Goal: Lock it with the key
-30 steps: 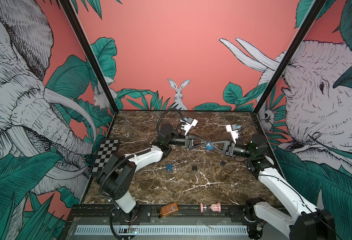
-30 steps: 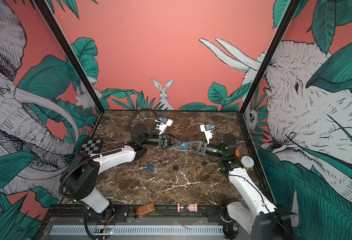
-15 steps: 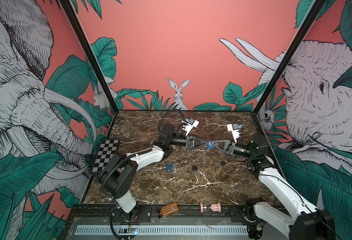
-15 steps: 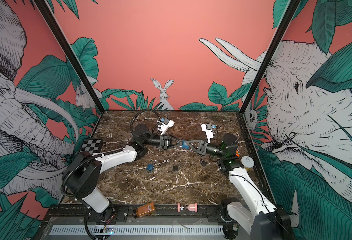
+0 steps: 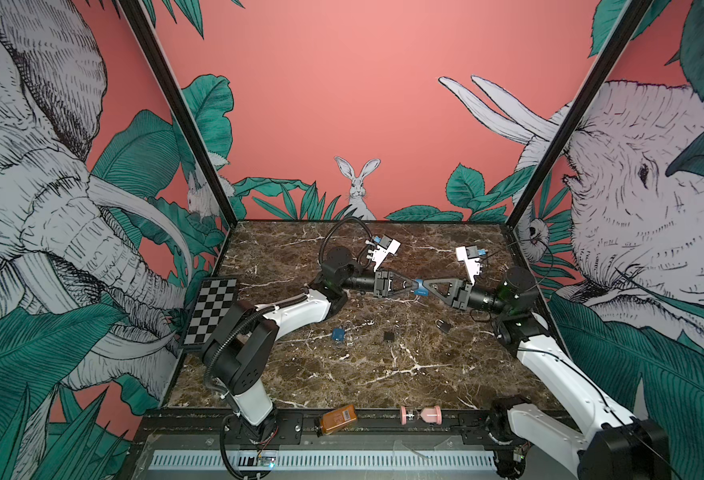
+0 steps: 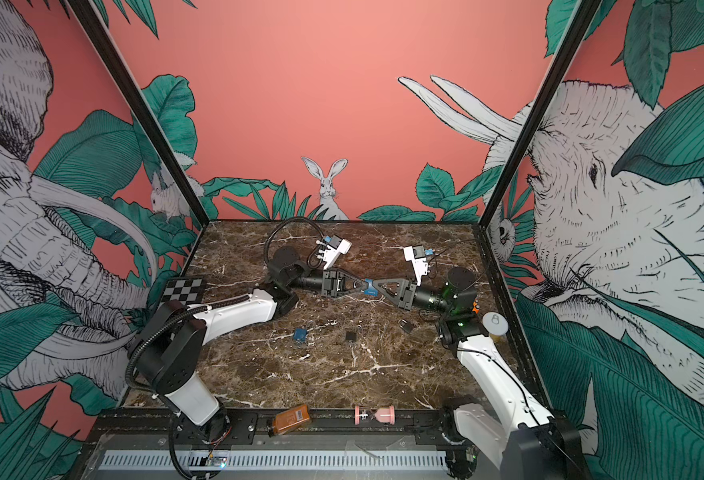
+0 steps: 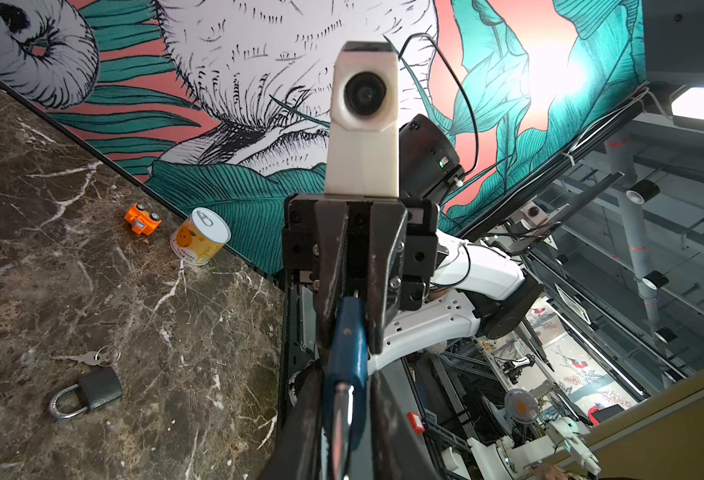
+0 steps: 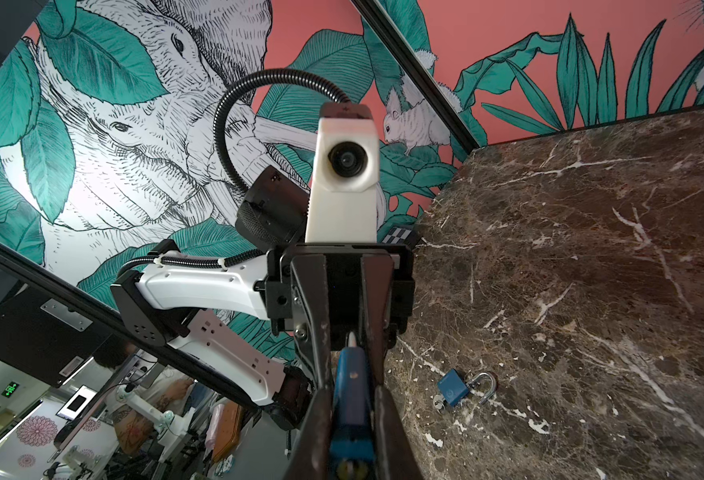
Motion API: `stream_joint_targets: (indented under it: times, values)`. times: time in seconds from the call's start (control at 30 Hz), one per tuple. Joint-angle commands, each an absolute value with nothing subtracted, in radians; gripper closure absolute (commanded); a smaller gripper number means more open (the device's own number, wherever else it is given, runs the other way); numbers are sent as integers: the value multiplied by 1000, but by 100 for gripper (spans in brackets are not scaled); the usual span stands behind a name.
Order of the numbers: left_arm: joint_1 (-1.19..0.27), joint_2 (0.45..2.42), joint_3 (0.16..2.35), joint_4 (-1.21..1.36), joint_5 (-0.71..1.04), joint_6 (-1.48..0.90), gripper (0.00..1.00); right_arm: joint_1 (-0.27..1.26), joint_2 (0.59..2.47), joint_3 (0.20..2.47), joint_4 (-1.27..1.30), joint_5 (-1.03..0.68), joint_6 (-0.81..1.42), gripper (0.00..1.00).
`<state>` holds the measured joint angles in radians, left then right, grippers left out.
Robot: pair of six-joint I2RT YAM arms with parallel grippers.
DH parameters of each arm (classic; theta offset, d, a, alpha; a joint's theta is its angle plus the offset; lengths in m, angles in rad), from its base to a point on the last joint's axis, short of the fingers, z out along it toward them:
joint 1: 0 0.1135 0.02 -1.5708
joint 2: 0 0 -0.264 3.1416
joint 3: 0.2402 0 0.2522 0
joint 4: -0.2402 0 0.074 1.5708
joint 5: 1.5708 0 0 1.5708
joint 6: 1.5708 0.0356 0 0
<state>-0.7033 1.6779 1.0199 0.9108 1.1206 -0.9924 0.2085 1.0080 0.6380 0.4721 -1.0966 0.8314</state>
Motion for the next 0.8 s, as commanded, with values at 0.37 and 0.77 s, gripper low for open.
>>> stream_joint_targets:
  times: [0.37,0.77]
  values:
    - [-738,1680,1065,930,1138,-991,97,204,1004,657,513,-1083,811,100]
    - [-707,1532,1019,559,908,-552,100,58,832,715,8,-847,519,57]
